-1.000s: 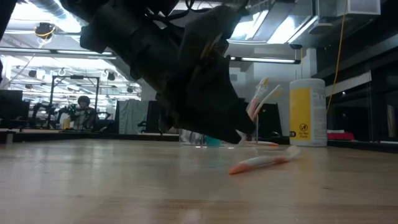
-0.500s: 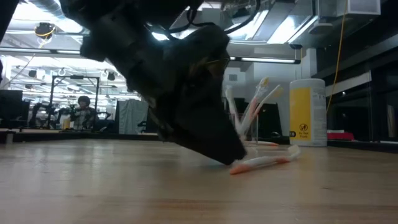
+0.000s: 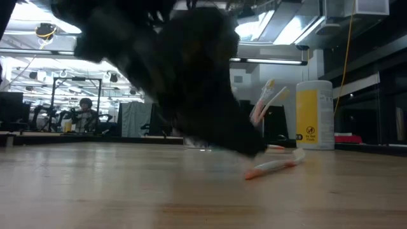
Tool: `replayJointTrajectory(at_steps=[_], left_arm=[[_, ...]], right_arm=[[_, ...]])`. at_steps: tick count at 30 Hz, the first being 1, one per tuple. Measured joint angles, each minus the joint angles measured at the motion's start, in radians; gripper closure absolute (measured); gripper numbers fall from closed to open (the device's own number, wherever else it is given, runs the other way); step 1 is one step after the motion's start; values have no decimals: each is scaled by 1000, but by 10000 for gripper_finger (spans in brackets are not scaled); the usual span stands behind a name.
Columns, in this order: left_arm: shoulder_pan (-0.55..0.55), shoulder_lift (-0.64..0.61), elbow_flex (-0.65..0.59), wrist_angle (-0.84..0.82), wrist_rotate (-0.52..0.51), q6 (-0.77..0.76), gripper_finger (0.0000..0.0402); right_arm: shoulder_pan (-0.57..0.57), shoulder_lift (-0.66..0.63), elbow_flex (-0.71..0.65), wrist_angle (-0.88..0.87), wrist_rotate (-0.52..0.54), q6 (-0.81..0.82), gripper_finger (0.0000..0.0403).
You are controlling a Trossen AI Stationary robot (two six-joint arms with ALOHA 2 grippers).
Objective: Pick & Place toothbrushing station
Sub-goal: Put the orange toothbrush into the right section of the transparent organizer
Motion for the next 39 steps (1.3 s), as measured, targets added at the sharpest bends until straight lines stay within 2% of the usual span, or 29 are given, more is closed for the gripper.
replayJointTrajectory(at_steps=[6, 9, 11, 16, 23, 30, 36, 39], left_arm=[[-1, -59, 85, 42, 26, 195, 259], [19, -65, 152, 45, 108, 228, 259], [27, -35, 183, 54, 179, 205, 259], [20, 84, 184, 26, 244, 129, 259], [18, 122, 181, -30, 203, 61, 258], [46, 131, 137, -31, 204, -83, 259], [72, 109, 119, -57, 114, -135, 259], [91, 108, 112, 34, 191, -93, 258]], right_arm=[[-12, 0, 0, 2, -8, 0, 218], [-12, 0, 0, 5, -10, -4, 218], [-12, 0, 0, 5, -12, -8, 218], [-12, 0, 0, 7, -11, -16, 218], [-12, 0, 0, 14, -11, -11, 218], [-12, 0, 0, 16, -19, -18, 218], [-12, 0, 0, 38, -31, -27, 218], [-12, 0, 0, 37, -36, -27, 218]])
